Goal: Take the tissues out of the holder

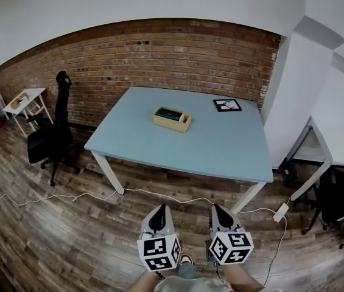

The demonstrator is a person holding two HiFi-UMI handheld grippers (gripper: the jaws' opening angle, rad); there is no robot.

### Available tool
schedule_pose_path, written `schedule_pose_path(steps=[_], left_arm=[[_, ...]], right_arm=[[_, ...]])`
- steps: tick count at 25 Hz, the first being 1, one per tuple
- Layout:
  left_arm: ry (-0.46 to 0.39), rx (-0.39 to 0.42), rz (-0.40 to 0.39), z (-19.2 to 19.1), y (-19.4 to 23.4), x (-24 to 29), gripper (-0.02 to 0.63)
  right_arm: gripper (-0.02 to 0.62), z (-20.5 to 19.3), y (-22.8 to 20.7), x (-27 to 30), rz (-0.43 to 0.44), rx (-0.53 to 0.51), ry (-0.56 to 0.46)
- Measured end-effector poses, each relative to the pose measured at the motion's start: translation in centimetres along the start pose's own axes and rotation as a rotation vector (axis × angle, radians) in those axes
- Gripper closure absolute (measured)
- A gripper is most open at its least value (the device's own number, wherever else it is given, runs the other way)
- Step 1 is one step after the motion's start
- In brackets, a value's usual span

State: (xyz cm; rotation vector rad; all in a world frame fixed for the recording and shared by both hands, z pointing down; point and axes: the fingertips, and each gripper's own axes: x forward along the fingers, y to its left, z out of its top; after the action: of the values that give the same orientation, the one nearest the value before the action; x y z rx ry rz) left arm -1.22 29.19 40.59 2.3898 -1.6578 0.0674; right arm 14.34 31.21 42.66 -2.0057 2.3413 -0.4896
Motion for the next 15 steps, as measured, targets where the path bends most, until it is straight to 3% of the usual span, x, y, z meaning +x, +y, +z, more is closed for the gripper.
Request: schedule_pose_path(steps=[15], left_arm=[[0.002,-0.004,0.058,2.2,1.6,10.1,0.598]], right_arm=[[0.589,3.6,-3.3,10.6,0.061,-0.009,0.023]])
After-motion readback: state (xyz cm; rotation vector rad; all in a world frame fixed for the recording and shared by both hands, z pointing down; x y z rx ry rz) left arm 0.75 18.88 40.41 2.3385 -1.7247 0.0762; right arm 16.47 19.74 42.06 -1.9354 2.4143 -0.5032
